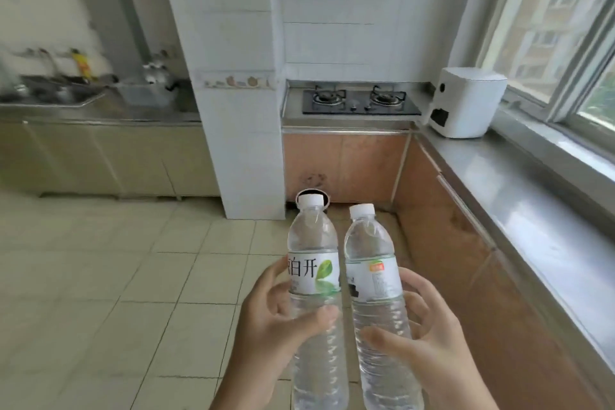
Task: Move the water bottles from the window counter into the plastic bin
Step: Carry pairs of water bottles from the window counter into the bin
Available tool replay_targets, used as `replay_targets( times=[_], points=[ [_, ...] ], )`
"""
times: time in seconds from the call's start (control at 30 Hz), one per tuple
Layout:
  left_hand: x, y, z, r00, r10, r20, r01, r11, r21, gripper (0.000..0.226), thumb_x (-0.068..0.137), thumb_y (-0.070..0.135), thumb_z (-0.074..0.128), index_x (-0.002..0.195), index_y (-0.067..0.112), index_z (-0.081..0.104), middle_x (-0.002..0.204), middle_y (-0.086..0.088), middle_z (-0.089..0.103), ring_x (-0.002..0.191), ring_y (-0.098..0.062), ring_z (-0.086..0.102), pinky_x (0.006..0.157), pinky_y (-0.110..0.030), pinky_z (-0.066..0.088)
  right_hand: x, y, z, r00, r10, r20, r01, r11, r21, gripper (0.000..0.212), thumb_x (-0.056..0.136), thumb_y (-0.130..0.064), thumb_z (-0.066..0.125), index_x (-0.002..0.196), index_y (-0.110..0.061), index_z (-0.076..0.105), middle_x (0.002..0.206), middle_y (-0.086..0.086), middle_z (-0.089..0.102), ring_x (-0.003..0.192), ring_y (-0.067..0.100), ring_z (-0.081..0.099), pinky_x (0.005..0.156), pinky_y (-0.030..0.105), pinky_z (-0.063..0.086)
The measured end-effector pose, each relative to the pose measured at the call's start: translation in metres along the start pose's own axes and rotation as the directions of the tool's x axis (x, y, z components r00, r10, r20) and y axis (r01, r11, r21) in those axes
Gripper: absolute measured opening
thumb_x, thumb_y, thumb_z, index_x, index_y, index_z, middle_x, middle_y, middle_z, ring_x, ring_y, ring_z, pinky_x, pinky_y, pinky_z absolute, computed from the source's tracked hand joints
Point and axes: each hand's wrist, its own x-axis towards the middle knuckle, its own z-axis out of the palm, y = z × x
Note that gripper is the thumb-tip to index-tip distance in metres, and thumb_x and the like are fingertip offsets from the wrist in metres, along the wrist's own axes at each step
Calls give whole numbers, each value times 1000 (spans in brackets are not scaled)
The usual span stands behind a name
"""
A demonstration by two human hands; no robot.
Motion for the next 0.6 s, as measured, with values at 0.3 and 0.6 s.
replay_targets(
  times=[0.3, 0.6],
  points=[
    [104, -2, -60, 922, 55, -384, -38, 998, 53, 80, 36, 41, 90, 108, 60, 59, 99, 2, 76, 90, -25, 63, 86, -39, 52, 160, 6, 83, 945, 12, 328, -20, 1000, 20, 84, 36, -13, 89, 111, -39, 62, 101, 4, 73, 81, 28, 73, 76, 53, 58],
    [236, 13, -100, 819, 68, -570, -41, 997, 61, 81, 39, 35, 91, 111, 56, 61, 99, -2, 75, 86, -24, 62, 81, -35, 54, 329, -16, 167, 848, -26, 529, 27, 1000, 6, 77, 51, 12, 86, 106, -37, 63, 94, 1, 73, 75, 24, 73, 58, 30, 57]
  ],
)
